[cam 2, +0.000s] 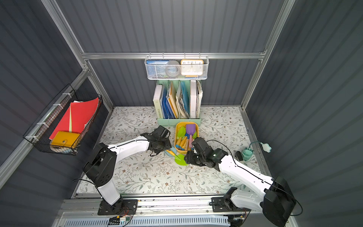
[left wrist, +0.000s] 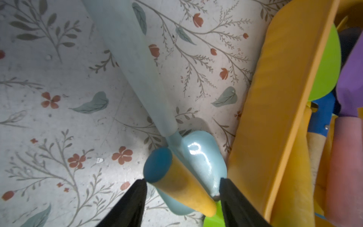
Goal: Put the shovel into the storage box
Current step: Move the shovel to the center of the board.
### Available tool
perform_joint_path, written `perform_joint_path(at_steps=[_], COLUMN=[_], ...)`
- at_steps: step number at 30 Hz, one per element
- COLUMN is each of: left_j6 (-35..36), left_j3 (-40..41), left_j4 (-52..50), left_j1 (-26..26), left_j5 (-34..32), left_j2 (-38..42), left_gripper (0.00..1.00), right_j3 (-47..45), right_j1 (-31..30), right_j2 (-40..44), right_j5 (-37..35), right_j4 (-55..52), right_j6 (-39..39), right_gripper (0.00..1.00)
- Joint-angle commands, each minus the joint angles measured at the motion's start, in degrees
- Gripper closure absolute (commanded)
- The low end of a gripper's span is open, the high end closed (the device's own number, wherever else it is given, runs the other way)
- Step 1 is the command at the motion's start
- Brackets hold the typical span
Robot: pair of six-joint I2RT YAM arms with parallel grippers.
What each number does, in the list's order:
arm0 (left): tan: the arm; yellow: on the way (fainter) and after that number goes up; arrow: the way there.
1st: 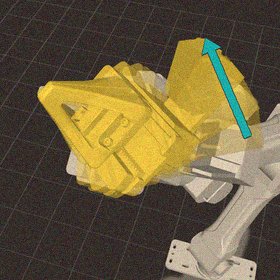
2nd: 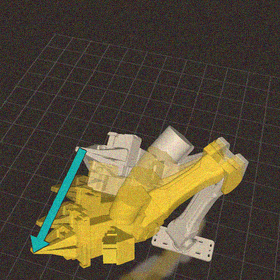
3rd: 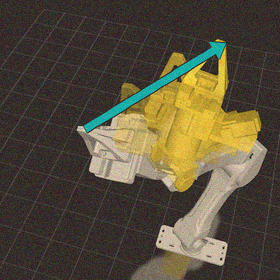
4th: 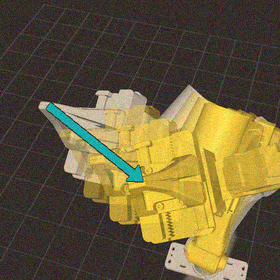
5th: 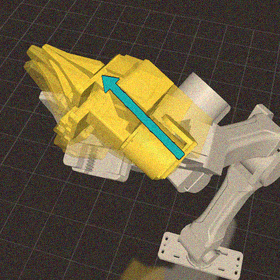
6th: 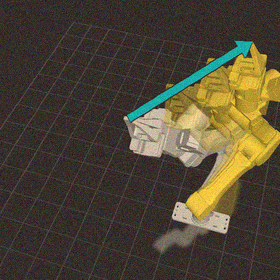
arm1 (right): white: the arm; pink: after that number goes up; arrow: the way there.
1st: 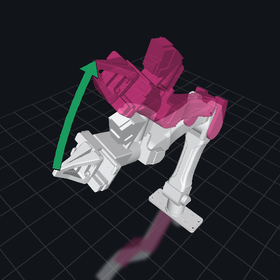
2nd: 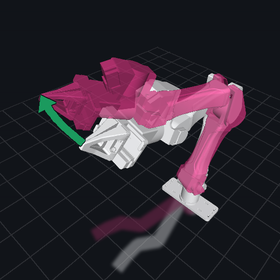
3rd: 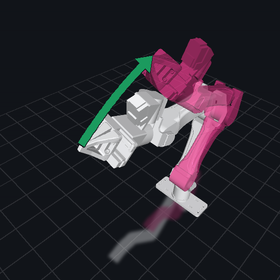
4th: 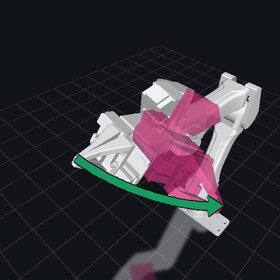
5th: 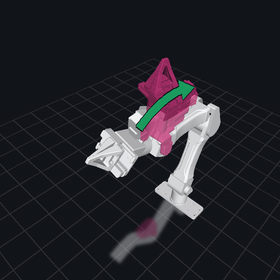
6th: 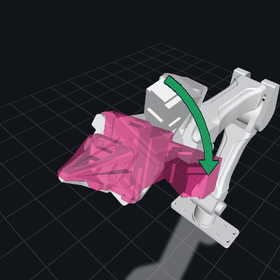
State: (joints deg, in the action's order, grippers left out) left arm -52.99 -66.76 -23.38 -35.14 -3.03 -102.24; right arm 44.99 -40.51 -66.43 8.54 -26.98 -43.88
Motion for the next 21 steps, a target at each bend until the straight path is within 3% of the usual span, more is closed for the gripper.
perform_joint_path(at_steps=[1,21], left_j6=[-0.7,0.5], left_j3=[-1.5,0.6], left_j4=[0.0,-0.9], left_j1=[0.6,2.7], left_j5=[-1.0,-2.2], left_j2=[-1.4,-0.1], left_gripper=[0.37,0.65], right_j3=[-0.6,-0.9], right_j1=[-0.2,-0.2], right_j2=[0.2,-0.4], right_j5=[-1.1,-1.8], right_j4=[0.1,0.3], right_j6=[-0.1,-0.6], right_gripper=[0.45,0.45])
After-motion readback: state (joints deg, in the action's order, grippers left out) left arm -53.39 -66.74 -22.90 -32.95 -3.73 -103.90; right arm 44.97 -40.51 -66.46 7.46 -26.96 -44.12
